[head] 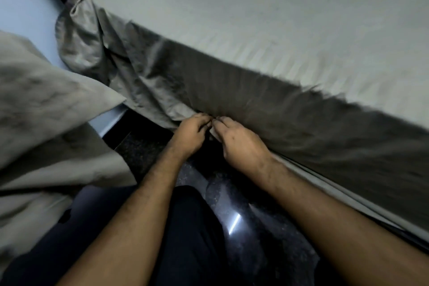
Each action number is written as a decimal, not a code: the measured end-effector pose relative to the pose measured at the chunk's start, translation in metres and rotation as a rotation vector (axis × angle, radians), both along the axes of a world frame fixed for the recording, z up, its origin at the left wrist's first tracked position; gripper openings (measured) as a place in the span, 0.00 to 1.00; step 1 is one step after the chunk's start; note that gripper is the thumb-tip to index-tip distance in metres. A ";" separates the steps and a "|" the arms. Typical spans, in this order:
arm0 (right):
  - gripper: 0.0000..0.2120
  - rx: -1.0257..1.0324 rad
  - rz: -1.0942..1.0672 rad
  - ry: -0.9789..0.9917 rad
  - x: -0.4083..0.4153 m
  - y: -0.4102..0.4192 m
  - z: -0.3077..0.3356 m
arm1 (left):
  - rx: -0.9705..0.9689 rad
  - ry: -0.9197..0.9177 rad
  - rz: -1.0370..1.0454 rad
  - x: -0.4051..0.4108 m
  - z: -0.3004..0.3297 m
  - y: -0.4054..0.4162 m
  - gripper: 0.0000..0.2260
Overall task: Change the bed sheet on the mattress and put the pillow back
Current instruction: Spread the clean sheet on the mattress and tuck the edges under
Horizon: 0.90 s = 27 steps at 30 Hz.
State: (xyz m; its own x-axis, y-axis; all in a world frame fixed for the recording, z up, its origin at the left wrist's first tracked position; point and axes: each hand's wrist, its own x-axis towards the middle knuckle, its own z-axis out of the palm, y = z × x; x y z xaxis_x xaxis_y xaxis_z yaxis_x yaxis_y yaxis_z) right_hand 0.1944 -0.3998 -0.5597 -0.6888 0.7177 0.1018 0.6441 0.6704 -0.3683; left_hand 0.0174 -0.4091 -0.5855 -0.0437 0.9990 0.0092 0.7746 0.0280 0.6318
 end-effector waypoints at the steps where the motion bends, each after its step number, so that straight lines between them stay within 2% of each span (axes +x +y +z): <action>1: 0.25 -0.065 -0.018 -0.026 -0.004 0.004 -0.003 | 0.087 -0.036 0.100 -0.003 -0.001 -0.003 0.10; 3: 0.28 -0.138 -0.047 0.003 -0.005 0.007 -0.015 | 0.334 -0.065 0.429 -0.011 -0.003 -0.002 0.08; 4: 0.28 -0.142 -0.074 0.014 -0.006 0.004 -0.019 | 0.388 -0.030 0.545 -0.017 0.000 -0.002 0.09; 6: 0.31 -0.068 -0.138 -0.079 -0.018 -0.004 -0.019 | 0.317 0.111 0.532 -0.027 0.001 0.007 0.10; 8: 0.25 0.045 -0.191 -0.233 -0.040 -0.006 -0.008 | 0.174 0.157 0.461 -0.033 0.000 0.016 0.11; 10: 0.16 0.069 -0.282 -0.334 -0.066 0.001 0.008 | 0.169 0.119 0.409 -0.042 -0.001 0.022 0.14; 13: 0.15 0.014 -0.292 -0.485 -0.093 0.012 0.024 | 0.206 0.050 0.426 -0.065 0.001 0.031 0.17; 16: 0.15 -0.066 -0.323 -0.534 -0.088 0.008 0.031 | 0.132 -0.031 0.523 -0.086 -0.007 0.038 0.13; 18: 0.15 -0.025 -0.335 -0.463 -0.091 0.004 0.037 | 0.101 0.059 0.559 -0.093 -0.013 0.044 0.19; 21: 0.16 0.106 -0.176 -0.155 -0.125 0.008 0.044 | 0.061 0.184 0.614 -0.101 -0.008 0.047 0.29; 23: 0.16 0.015 -0.078 0.047 -0.155 0.031 0.031 | 0.049 0.130 0.606 -0.107 -0.007 0.046 0.33; 25: 0.16 -0.148 -0.083 0.125 -0.175 0.058 0.008 | 0.108 0.068 0.607 -0.112 -0.008 0.045 0.28; 27: 0.21 -0.173 -0.090 0.170 -0.179 0.062 -0.019 | 0.170 0.104 0.633 -0.114 -0.008 0.047 0.21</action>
